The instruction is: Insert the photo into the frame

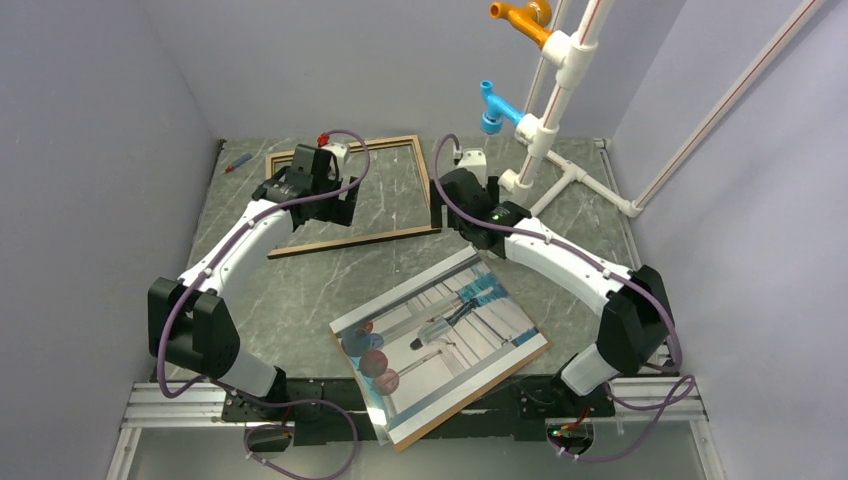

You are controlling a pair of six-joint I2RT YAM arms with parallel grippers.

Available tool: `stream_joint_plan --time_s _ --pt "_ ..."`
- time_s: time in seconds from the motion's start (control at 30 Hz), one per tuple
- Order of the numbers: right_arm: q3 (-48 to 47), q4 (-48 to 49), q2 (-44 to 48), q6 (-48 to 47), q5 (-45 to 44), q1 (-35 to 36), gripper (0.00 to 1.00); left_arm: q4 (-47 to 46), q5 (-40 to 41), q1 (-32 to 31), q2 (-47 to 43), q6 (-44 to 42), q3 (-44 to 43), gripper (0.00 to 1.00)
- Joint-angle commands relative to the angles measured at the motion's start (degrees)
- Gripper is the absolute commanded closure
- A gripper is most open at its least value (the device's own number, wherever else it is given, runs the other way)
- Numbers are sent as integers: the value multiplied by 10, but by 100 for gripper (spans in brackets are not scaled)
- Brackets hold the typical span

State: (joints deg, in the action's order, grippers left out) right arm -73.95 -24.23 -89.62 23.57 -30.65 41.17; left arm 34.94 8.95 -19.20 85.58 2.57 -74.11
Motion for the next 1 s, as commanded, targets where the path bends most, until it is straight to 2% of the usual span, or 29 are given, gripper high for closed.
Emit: stream_joint_plan --time_s 0.0,0.43,0.73,0.97 --pt "25 -29 60 31 -63 -11 6 -8 10 0 -10 -3 -4 1" --pt "65 -82 125 34 -59 -15 5 -12 11 1 -9 3 -2 1" --pt "12 -105 102 -53 43 -28 3 -10 -8 10 -4 11 -4 1" --pt "-61 -147 28 -132 205 -99 3 -7 -18 18 1 12 -8 1"
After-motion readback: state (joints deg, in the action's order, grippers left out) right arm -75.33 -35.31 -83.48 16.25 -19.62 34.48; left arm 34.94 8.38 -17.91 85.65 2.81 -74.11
